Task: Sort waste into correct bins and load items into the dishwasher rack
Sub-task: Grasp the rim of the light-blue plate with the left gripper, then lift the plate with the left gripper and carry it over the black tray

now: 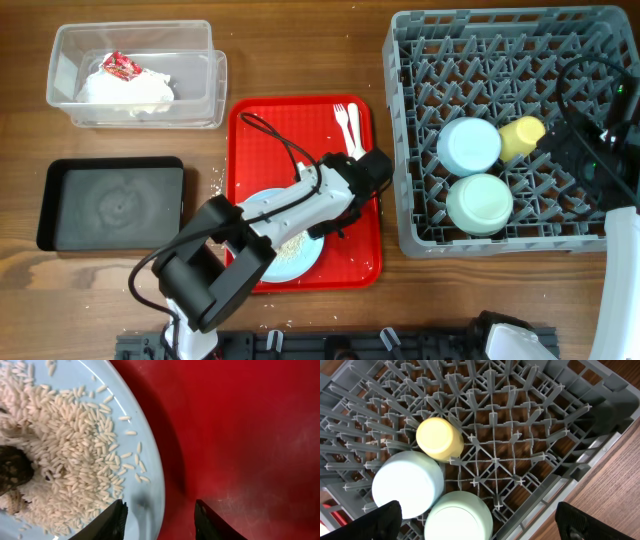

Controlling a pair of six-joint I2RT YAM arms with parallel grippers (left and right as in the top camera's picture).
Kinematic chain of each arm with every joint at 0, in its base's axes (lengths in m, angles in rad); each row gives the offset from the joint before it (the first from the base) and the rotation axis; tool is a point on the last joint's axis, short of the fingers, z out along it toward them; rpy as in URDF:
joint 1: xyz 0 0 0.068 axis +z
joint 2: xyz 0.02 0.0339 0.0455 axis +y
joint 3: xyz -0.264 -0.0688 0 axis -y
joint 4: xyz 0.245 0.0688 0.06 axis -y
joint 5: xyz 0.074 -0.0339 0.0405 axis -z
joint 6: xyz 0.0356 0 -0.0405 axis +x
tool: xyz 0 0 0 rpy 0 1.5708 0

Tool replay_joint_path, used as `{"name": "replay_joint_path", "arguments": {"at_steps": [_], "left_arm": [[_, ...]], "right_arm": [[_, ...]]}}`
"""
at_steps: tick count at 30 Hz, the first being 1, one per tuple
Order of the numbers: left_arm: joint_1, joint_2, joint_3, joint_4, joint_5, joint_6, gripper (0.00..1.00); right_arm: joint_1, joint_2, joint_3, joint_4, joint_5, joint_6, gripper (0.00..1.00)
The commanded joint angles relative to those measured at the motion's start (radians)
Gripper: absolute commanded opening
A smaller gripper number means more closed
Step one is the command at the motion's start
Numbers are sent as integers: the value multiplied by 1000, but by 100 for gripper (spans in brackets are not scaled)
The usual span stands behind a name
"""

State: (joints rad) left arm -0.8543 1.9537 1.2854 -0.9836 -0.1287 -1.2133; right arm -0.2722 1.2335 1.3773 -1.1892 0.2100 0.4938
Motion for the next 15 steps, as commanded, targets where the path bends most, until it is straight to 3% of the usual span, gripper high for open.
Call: {"name": "replay_joint_path", "arguments": {"at_steps": [1,5,9,11,15], "left_arm": [[1,22,-10,5,28,8,45],[1,23,-10,5,32,24,44],[1,23,-10,4,35,24,34],[1,23,-10,4,34,27,22],[1,23,-10,-3,34,27,7]], "right_arm": [[-4,8,15,3,-9,6,100],[-4,8,15,3,-9,6,100],[-4,8,15,3,-9,6,100],[-4,8,15,3,-9,6,100],[-4,8,15,3,-9,6,100]]}}
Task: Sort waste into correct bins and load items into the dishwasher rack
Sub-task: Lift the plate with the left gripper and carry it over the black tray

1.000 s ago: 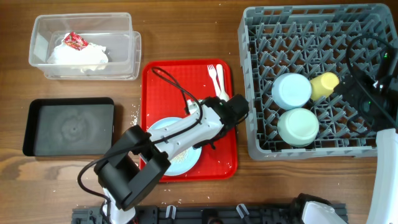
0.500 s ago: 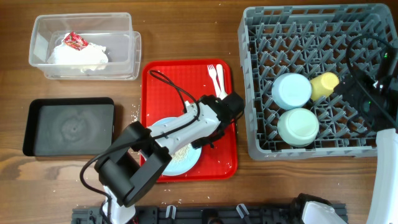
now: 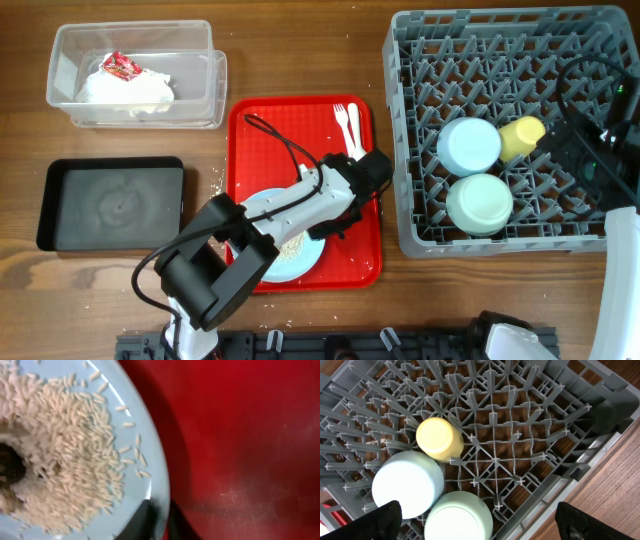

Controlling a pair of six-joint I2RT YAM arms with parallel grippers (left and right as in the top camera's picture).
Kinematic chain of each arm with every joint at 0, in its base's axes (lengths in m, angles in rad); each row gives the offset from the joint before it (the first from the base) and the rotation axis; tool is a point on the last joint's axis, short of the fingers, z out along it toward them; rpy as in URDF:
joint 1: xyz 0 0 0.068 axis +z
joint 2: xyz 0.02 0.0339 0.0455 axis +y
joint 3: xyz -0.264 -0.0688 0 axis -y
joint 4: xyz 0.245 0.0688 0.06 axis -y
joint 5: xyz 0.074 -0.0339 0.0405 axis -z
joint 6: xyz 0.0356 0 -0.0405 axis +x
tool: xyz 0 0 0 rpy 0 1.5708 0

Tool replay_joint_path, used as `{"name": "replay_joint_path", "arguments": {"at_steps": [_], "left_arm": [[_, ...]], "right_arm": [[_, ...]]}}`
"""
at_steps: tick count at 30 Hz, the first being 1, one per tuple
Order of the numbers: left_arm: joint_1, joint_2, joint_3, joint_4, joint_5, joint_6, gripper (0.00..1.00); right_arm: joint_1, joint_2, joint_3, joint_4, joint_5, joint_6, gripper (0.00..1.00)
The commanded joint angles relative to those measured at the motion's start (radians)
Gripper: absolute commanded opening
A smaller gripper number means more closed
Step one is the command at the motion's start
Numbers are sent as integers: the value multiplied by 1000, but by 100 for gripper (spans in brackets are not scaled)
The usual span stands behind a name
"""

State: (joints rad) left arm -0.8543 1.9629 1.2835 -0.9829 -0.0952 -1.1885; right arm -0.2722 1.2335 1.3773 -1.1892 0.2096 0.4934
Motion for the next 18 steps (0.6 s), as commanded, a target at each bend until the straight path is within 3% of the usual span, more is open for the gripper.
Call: {"name": "replay_joint_path", "arguments": {"at_steps": [1,18], "left_arm": [[1,14,-8,-8,-1,3,5],[1,13,127,-271,-183,7,4]], "right_arm": [[-4,8,15,3,-9,6,100],[-4,8,15,3,-9,6,100]]}}
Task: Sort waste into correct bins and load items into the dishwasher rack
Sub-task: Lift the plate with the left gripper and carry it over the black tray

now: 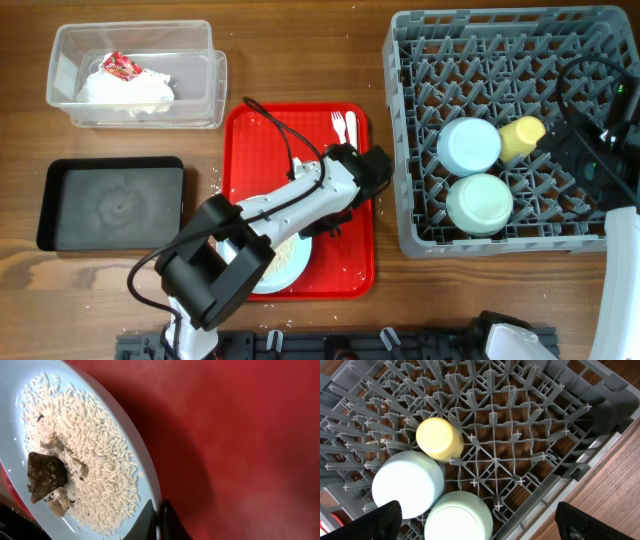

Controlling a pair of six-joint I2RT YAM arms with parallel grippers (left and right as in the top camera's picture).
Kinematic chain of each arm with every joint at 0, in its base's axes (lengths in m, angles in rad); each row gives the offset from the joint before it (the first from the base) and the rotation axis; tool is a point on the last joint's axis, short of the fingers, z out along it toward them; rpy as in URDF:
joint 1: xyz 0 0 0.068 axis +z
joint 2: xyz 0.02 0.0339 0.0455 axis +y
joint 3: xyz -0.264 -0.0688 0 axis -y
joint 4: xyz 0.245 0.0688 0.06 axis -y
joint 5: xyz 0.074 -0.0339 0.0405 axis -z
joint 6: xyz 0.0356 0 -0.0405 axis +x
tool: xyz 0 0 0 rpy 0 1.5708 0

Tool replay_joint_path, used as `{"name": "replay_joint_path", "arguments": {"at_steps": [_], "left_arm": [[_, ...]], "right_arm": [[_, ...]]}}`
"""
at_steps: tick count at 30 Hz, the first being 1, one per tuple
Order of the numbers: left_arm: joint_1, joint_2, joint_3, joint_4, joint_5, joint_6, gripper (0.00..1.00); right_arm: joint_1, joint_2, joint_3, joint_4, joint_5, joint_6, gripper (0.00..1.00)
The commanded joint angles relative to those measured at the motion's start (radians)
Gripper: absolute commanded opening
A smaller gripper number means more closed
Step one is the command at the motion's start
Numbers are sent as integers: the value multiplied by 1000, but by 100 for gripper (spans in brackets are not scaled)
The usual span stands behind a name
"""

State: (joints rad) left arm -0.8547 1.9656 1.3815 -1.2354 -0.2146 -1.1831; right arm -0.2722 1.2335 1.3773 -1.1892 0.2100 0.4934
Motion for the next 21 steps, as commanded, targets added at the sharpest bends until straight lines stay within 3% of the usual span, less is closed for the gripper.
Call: {"name": "replay_joint_path", "arguments": {"at_steps": [1,8,15,21], "left_arm": [[2,9,29,-19,-63,1,4],[2,9,48,-56,-99,31,4],[11,8,148,-196,-219,32,4],[105,-8,193,-217,-257,112,4]], "right_arm": [[-4,8,15,3,-9,6,100],[-4,8,15,3,-9,7,100],[-4,8,15,3,-9,6,100],[-4,8,15,3,-9,6,100]]}}
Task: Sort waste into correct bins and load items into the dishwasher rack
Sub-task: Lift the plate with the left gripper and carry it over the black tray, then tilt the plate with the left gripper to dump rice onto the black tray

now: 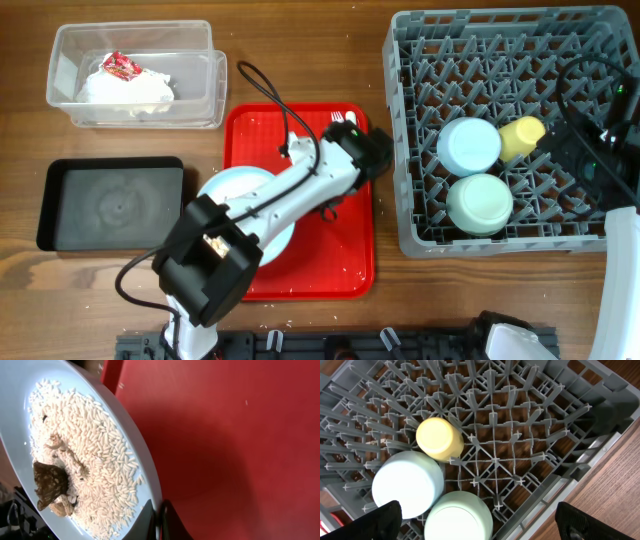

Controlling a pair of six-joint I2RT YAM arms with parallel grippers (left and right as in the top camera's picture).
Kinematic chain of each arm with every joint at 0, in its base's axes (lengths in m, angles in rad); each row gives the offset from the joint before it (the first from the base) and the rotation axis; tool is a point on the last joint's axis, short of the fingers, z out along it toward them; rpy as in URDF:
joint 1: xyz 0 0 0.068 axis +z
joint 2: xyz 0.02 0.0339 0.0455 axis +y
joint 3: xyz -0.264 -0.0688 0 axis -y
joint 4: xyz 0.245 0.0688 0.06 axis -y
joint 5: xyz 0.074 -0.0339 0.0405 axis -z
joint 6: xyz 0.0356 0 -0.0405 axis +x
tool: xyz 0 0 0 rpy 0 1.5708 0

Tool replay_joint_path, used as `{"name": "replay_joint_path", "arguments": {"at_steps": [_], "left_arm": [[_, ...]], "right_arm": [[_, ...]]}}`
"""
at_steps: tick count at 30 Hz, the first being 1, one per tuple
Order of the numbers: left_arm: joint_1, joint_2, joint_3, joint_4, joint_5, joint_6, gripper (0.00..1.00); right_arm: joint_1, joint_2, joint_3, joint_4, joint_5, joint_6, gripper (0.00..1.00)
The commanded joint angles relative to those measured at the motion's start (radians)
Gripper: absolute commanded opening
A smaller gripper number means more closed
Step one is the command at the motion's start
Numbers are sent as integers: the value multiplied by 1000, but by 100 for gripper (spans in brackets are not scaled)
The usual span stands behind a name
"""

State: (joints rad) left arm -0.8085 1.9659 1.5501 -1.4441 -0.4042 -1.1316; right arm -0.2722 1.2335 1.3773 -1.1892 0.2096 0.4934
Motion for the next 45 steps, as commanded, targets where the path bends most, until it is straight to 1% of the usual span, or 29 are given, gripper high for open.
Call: {"name": "replay_joint_path", "arguments": {"at_steps": [1,3,7,8,14,15,18,21,26,35,39,41,45], "left_arm": [[85,-10,24,-7,-73,76,4],[143,-14,24,-9,-96,86,4],[270,-38,27,10,-95,157,4],[343,-63,27,14,-95,160,4],[483,-156,27,24,-74,160,4],[512,-175,27,42,-60,179,4],[554,-184,27,111,6,262,4],[587,-184,27,179,34,265,4],[634,-184,27,216,37,270,4],[734,-184,27,331,41,448,4],[810,-184,27,354,43,452,4],[856,-184,27,372,79,453,4],[945,-185,27,421,264,505,4]], "right_arm": [[-4,8,15,3,-9,6,100],[-4,8,15,3,-9,6,100],[-4,8,15,3,-9,6,100],[-4,8,15,3,-9,6,100],[-4,8,15,3,-9,6,100],[-4,8,15,3,-9,6,100],[-4,8,15,3,-9,6,100],[-4,8,15,3,-9,6,100],[-4,8,15,3,-9,6,100],[-4,8,15,3,-9,6,100],[-4,8,15,3,-9,6,100],[-4,8,15,3,-9,6,100],[-4,8,15,3,-9,6,100]]}}
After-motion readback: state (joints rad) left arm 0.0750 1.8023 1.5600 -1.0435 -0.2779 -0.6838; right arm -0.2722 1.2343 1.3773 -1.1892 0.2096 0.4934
